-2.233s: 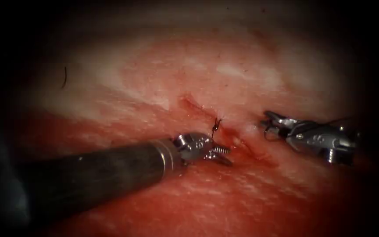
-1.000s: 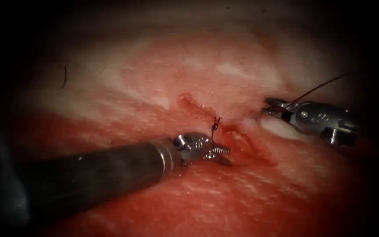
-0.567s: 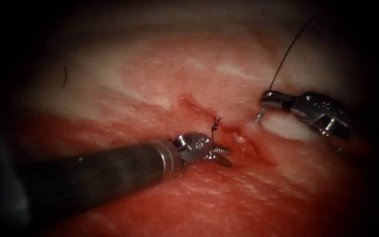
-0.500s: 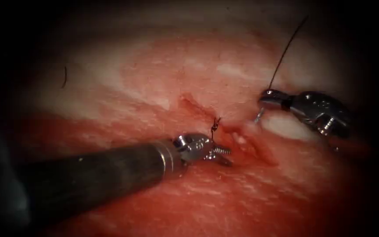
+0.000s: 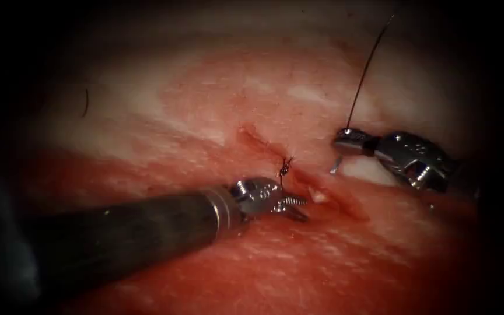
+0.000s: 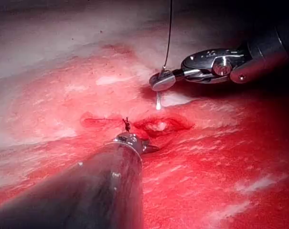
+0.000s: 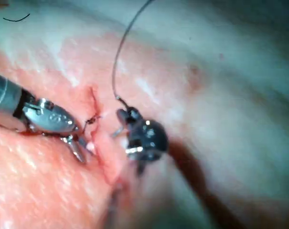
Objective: Wound Closure
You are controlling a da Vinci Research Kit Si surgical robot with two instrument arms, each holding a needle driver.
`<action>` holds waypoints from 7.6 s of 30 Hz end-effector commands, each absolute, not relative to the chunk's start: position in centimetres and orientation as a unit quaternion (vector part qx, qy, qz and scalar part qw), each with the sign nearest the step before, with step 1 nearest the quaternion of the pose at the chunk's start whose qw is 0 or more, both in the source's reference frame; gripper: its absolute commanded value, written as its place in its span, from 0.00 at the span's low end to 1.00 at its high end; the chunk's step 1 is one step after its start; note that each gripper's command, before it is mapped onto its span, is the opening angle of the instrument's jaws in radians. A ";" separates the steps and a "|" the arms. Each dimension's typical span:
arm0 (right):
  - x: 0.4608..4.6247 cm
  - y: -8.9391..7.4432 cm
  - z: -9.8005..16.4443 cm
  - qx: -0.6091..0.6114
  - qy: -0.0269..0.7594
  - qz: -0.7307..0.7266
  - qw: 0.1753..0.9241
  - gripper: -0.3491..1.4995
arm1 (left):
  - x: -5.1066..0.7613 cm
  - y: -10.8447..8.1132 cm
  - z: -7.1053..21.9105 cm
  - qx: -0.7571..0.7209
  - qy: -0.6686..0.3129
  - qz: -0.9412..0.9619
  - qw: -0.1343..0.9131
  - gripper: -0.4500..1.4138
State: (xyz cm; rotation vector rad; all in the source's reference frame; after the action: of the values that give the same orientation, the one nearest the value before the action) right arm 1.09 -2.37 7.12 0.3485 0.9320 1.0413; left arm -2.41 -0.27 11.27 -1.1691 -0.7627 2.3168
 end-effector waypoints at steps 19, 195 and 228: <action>1.42 -2.7 7.3 0.335 0.389 0.599 0.615 0.00 | -2.46 -0.3 11.3 -0.423 -0.277 0.835 0.216 0.24; 0.69 -2.7 7.9 0.181 0.435 0.536 0.700 0.88 | -2.55 0.0 10.5 -0.606 -0.345 0.687 0.203 0.00; 0.76 -2.9 7.2 0.177 0.431 0.619 0.632 0.69 | -2.35 0.1 9.8 -0.629 -0.082 0.773 -0.002 0.00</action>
State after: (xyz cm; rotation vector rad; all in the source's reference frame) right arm 0.69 -2.89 7.09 0.4040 0.9850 1.4222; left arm -2.30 0.18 9.80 -1.9730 -0.2390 2.4339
